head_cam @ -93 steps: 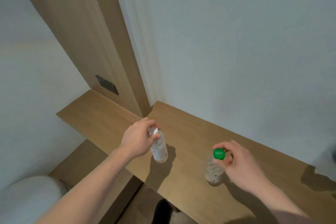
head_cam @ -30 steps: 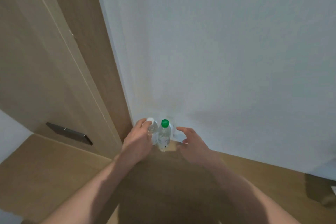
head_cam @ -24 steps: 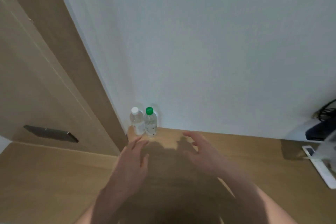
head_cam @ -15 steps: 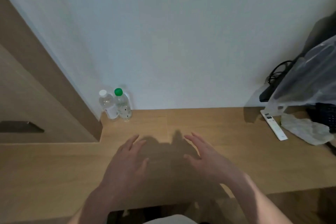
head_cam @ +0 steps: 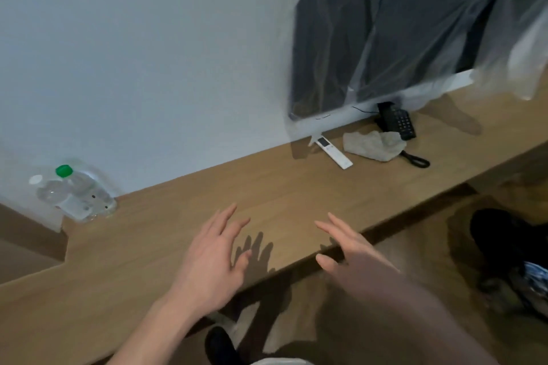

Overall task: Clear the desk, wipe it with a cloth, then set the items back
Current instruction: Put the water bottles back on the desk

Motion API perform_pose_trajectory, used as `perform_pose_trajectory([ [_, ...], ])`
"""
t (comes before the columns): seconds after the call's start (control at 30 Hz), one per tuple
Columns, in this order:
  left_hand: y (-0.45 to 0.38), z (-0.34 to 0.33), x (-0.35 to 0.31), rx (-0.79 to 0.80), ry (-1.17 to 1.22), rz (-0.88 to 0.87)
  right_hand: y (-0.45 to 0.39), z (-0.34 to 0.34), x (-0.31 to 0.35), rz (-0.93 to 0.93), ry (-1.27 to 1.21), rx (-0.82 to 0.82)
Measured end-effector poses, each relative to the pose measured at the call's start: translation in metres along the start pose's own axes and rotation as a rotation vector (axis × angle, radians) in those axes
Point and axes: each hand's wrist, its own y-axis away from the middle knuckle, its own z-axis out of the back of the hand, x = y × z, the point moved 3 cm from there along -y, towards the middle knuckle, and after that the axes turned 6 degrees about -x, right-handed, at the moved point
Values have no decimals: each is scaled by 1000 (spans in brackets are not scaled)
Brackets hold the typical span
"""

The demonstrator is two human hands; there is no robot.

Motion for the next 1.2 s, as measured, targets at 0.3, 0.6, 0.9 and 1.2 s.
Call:
perform_pose_trajectory([
  [0.3,4,-80,-190,109,13,-194,86,77,-173,-99,56,-105],
  [0.6,-44,-138,-303,239,-95,-340,116,150,-270,-227,56,-171],
  [0.9,-136,-202,-419,326,-101,-377,84,237,-370,-240,22,-265],
  [1.2,-193,-255,-567,427,-109,-592,95,333,-455,-342,-18,-257],
])
